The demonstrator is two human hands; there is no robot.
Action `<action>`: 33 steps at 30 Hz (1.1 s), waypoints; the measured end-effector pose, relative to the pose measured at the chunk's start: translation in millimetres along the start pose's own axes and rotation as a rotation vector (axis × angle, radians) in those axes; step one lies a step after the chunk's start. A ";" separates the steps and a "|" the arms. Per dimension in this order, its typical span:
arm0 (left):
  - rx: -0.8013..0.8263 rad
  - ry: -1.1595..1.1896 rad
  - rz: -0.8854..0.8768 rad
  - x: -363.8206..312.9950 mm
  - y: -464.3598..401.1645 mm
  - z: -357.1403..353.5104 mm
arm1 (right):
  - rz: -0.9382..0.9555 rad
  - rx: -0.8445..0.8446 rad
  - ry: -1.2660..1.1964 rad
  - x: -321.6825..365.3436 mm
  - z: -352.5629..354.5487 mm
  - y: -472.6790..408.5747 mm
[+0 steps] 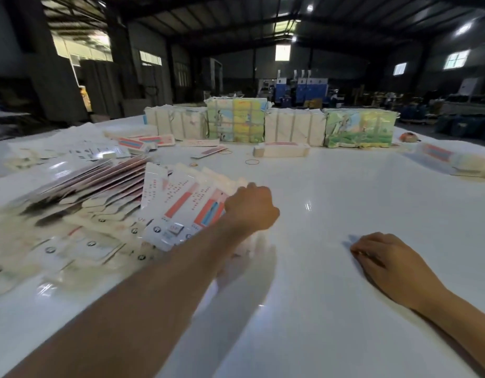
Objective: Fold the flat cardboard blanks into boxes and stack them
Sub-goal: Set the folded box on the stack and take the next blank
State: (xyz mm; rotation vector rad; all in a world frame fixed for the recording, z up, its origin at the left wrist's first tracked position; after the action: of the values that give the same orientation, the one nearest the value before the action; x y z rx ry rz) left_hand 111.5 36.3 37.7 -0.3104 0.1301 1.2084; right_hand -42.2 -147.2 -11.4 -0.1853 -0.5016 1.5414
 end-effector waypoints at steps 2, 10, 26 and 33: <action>-0.037 -0.251 0.136 41.1 -18.3 23.4 | 0.002 -0.005 -0.005 0.3 -0.7 0.6; 0.205 -0.314 0.390 128.1 -22.3 14.7 | -0.011 -0.003 -0.036 0.5 -2.2 3.7; 0.064 0.494 -0.065 -7.0 22.7 12.0 | -0.098 -0.053 -0.146 -9.2 -3.0 8.3; 0.123 0.260 -0.323 -37.6 67.6 -58.6 | -0.211 -0.064 -0.239 -22.7 -4.7 12.3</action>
State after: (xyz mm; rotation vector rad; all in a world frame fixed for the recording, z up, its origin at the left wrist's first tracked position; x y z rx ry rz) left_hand 39.0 6.2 -19.4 -0.3647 0.3649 0.8325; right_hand -50.2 -168.1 -25.2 0.0038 -0.7366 1.3478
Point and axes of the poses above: each hand's wrist, its own y-axis away from the middle knuckle, its own z-axis out of the back of the hand, x = y × z, the point moved 8 cm from there along -y, towards the middle knuckle, and after that the axes turned 8 degrees about z, right-handed, at the moved point
